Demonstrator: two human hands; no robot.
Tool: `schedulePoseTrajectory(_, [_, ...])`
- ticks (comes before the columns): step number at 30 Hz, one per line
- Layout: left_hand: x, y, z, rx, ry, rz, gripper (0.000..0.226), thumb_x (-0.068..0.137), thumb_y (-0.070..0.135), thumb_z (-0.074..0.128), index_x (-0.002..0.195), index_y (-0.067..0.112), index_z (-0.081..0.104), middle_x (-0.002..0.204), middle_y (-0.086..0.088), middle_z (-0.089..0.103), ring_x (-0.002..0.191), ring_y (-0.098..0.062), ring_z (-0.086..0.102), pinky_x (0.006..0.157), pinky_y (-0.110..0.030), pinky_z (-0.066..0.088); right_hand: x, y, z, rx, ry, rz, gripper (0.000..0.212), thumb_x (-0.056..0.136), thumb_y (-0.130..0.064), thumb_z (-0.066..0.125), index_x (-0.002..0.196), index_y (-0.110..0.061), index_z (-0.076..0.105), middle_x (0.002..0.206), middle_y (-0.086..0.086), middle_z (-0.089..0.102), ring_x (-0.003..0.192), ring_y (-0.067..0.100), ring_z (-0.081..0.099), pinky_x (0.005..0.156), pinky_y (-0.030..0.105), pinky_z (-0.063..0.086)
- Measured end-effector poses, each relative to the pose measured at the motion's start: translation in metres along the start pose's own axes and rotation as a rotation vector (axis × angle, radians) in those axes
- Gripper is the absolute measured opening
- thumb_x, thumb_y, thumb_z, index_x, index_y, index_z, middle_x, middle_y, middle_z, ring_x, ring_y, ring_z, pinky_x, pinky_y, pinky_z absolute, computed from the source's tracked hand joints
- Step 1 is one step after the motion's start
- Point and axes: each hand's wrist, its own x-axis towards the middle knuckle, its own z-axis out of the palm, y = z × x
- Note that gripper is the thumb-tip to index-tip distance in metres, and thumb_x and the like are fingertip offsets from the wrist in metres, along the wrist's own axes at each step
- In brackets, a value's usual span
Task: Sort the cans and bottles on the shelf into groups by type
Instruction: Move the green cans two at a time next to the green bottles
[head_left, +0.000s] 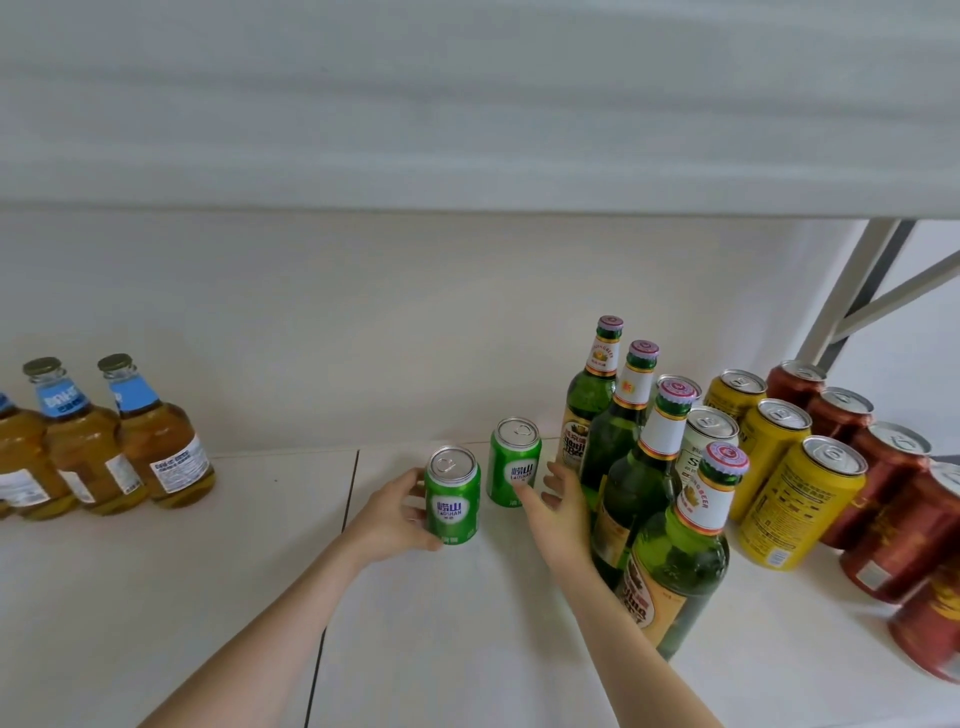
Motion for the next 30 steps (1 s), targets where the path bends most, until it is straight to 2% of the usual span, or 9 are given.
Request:
schedulePoseTrajectory(6, [-0.021, 0.001, 0.023, 0.015, -0.044, 0.001, 0.067, 0.058, 0.003, 0.087, 0.111, 0.03, 0.057, 0.109, 0.005, 0.064, 0.072, -0.002, 0.066, 0.067, -0.013, 0.051, -0.031, -0.001, -0.009, 0.043, -0.13, -0.057, 0.031, 0.089, -0.023, 0.069, 0.117, -0.022, 0.056, 0.109, -0.009, 0.061, 0.104, 0.008, 0.058, 0.082, 0.018, 0.044])
schedulePoseTrajectory(7, [-0.024, 0.003, 0.027, 0.004, -0.049, 0.001, 0.065, 0.059, 0.004, 0.088, 0.11, 0.03, 0.058, 0.108, 0.005, 0.064, 0.071, -0.002, 0.065, 0.067, -0.015, 0.052, -0.036, -0.002, -0.012, 0.058, -0.143, -0.051, 0.027, 0.09, -0.023, 0.068, 0.115, -0.022, 0.057, 0.108, -0.01, 0.061, 0.103, 0.006, 0.058, 0.082, 0.019, 0.045])
schedulePoseTrajectory(10, [-0.032, 0.008, 0.041, -0.019, -0.046, 0.003, 0.062, 0.059, 0.005, 0.089, 0.109, 0.028, 0.059, 0.105, 0.003, 0.066, 0.068, -0.002, 0.062, 0.065, -0.017, 0.052, -0.05, -0.002, -0.021, 0.111, -0.175, -0.017, 0.019, 0.093, -0.024, 0.064, 0.111, -0.027, 0.059, 0.107, -0.012, 0.063, 0.103, 0.002, 0.058, 0.092, 0.033, 0.051])
schedulePoseTrajectory(13, [-0.038, 0.012, 0.054, -0.035, -0.038, -0.005, 0.063, 0.058, 0.003, 0.09, 0.111, 0.023, 0.061, 0.105, -0.002, 0.068, 0.069, -0.006, 0.062, 0.067, -0.022, 0.054, -0.064, -0.002, -0.031, 0.165, -0.19, 0.012, 0.022, 0.093, -0.026, 0.065, 0.114, -0.023, 0.061, 0.112, -0.004, 0.066, 0.106, 0.01, 0.062, 0.095, 0.039, 0.052])
schedulePoseTrajectory(17, [-0.04, 0.016, 0.068, -0.068, -0.026, -0.008, 0.066, 0.053, 0.006, 0.09, 0.111, 0.02, 0.063, 0.103, -0.005, 0.07, 0.072, -0.017, 0.064, 0.075, -0.039, 0.057, -0.078, 0.0, -0.038, 0.221, -0.191, 0.018, 0.023, 0.091, -0.022, 0.067, 0.113, -0.015, 0.064, 0.11, 0.003, 0.07, 0.105, 0.017, 0.066, 0.093, 0.041, 0.054])
schedulePoseTrajectory(21, [-0.035, 0.022, 0.08, -0.078, -0.021, 0.002, 0.066, 0.052, 0.003, 0.09, 0.11, 0.022, 0.064, 0.1, -0.003, 0.072, 0.073, -0.012, 0.068, 0.073, -0.034, 0.059, -0.077, 0.0, -0.042, 0.223, -0.173, 0.016, 0.015, 0.09, -0.019, 0.068, 0.104, -0.022, 0.063, 0.106, 0.0, 0.071, 0.098, 0.009, 0.067, 0.08, 0.022, 0.054])
schedulePoseTrajectory(23, [-0.032, 0.024, 0.084, -0.092, -0.016, 0.004, 0.067, 0.053, 0.001, 0.09, 0.111, 0.021, 0.065, 0.1, -0.005, 0.072, 0.076, -0.015, 0.069, 0.073, -0.032, 0.059, -0.074, 0.0, -0.042, 0.211, -0.165, 0.008, 0.016, 0.09, -0.022, 0.068, 0.101, -0.029, 0.06, 0.103, -0.005, 0.07, 0.097, 0.005, 0.066, 0.075, 0.017, 0.052])
schedulePoseTrajectory(27, [-0.023, 0.029, 0.088, -0.12, -0.002, 0.006, 0.065, 0.055, -0.004, 0.088, 0.111, 0.018, 0.065, 0.1, -0.007, 0.072, 0.077, -0.016, 0.07, 0.074, -0.032, 0.059, -0.064, 0.002, -0.038, 0.197, -0.133, 0.004, 0.02, 0.091, -0.028, 0.067, 0.108, -0.032, 0.057, 0.108, -0.006, 0.067, 0.101, 0.005, 0.063, 0.084, 0.024, 0.051])
schedulePoseTrajectory(30, [-0.015, 0.032, 0.089, -0.123, 0.008, 0.012, 0.067, 0.056, -0.006, 0.087, 0.117, 0.013, 0.064, 0.102, -0.01, 0.073, 0.085, -0.026, 0.071, 0.079, -0.038, 0.059, -0.054, 0.006, -0.034, 0.179, -0.105, 0.01, 0.027, 0.09, -0.033, 0.067, 0.116, -0.029, 0.057, 0.113, -0.004, 0.066, 0.104, 0.007, 0.062, 0.09, 0.028, 0.05])
